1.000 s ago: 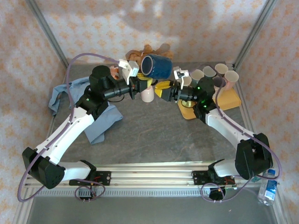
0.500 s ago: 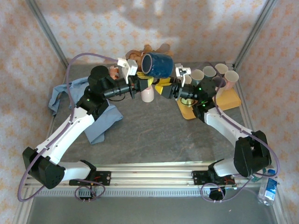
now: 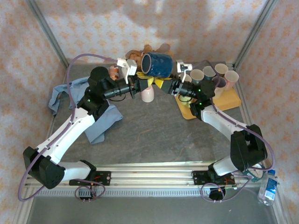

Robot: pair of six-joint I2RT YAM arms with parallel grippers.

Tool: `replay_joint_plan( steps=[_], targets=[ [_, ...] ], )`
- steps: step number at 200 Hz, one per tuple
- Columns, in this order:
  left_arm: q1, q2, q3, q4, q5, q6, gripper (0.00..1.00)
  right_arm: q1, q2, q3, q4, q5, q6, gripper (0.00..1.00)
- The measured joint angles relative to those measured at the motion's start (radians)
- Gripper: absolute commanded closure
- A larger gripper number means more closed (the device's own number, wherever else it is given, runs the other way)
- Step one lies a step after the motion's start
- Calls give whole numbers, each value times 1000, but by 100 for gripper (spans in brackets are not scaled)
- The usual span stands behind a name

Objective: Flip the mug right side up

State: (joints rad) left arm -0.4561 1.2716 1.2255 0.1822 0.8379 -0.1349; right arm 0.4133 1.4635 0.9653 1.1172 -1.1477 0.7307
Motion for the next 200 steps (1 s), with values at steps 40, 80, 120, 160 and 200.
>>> replay_joint_plan(
  steps=[40,80,120,160,200],
  targets=[
    [0,0,-18,47,0,-25,100,23,6,2,58,24,34,67],
    [0,0,-43,113,-8,-50,100,23,30,10,101,45,67,85],
    [0,0,-56,135,-18,-73,98,23,30,10,79,57,34,100],
    [0,1,-48,92,-44,-99,63,24,-1,10,-21,82,-15,100],
    [0,11,-24,38,-52,-97,32,24,-78,10,-200,135,-102,100]
  ],
)
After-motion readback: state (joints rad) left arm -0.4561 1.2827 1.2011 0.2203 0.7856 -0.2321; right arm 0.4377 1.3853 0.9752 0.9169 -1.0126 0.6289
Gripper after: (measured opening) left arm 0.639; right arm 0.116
